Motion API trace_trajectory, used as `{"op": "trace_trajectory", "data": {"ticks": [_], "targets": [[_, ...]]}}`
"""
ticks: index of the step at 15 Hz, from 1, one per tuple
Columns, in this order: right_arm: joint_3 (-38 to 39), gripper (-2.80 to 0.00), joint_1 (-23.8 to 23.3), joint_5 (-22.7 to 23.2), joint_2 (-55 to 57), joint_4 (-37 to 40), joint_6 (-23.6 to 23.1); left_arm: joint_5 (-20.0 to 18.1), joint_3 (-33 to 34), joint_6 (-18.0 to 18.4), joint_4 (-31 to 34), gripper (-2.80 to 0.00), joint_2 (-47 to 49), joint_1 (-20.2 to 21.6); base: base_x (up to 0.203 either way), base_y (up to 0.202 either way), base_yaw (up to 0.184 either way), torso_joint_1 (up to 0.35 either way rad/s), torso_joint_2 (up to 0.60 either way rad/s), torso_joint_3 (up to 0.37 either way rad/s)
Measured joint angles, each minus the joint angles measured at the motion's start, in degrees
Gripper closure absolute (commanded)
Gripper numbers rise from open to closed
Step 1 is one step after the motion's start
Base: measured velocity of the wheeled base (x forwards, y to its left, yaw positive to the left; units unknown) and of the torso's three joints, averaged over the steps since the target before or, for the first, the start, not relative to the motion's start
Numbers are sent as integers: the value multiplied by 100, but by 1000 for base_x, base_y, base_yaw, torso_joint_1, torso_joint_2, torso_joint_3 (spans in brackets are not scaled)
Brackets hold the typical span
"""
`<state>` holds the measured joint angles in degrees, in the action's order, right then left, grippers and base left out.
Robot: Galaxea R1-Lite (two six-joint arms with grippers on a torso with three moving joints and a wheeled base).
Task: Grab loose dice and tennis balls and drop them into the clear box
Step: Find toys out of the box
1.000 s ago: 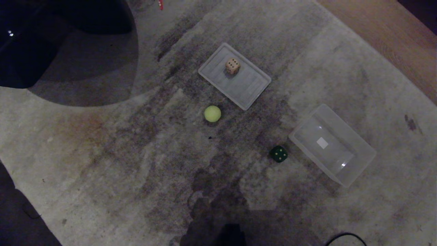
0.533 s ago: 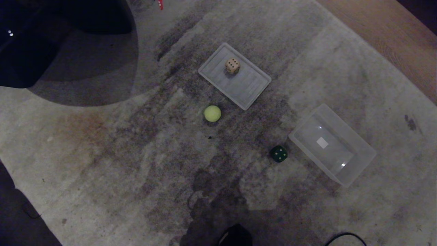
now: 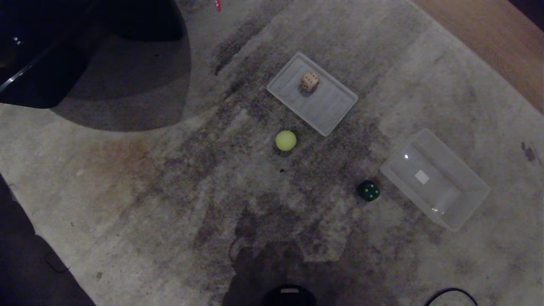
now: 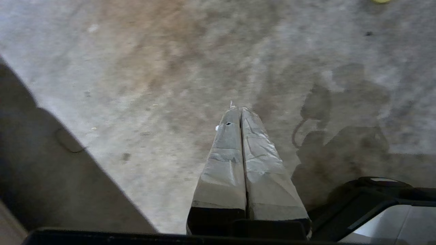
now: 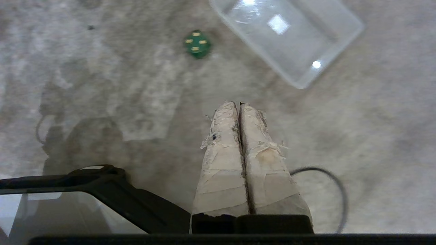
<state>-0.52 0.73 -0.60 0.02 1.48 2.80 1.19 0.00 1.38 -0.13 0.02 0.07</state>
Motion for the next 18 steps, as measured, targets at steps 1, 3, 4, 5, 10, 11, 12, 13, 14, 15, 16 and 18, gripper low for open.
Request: {"op": "trace_trajectory", "data": {"ticks": [1, 3, 4, 5, 10, 11, 12, 13, 14, 15, 16, 18], "targets": [[0, 0, 0, 2, 0, 0, -2, 4, 0, -9, 2, 0, 0, 0, 0, 173, 1, 1, 1, -4], [0, 0, -11, 7, 0, 1, -2, -3, 0, 35, 2, 0, 0, -5, 0, 109, 3, 5, 4, 2], [0, 0, -10, 0, 0, 3, 0, -14, 0, 84, -2, 0, 0, -4, 0, 0, 0, 0, 0, 0], [0, 0, -1, 8, 0, 2, -5, -34, 0, 108, -2, 0, 0, 2, 0, 0, 0, 0, 0, 0], [0, 0, -10, 0, 0, 1, -2, -86, 0, 137, -11, 0, 0, 0, 0, 0, 0, 2, -1, -33], [0, 0, -8, 2, 0, 0, -6, -86, 0, 144, -11, 0, 0, 0, 0, 0, 0, 5, 2, -177], [0, 0, -5, 6, 0, 1, -9, -86, 0, 151, -11, 0, 0, 0, 0, 0, 0, 2, 3, -185], [0, 0, -2, 7, 0, 1, -12, -88, 0, 151, -10, 0, 0, 0, 0, 0, 0, 1, 3, -183], [0, 0, 0, 8, 0, 1, -11, -89, 0, 150, -9, 0, 0, 0, 0, 0, 0, 2, 2, -191], [0, 0, 0, 7, 0, 1, -9, -90, 0, 149, -9, 0, 0, 0, 0, 0, 0, 2, 2, -198], [0, 0, 0, 7, 0, 0, -11, -92, 0, 152, -13, 0, 0, 0, 0, 0, 0, -2, -1, -193], [0, 0, -7, 8, 0, 1, -10, -100, 0, 164, -13, 0, 0, 0, 0, 0, 0, 5, 4, -198]]}}
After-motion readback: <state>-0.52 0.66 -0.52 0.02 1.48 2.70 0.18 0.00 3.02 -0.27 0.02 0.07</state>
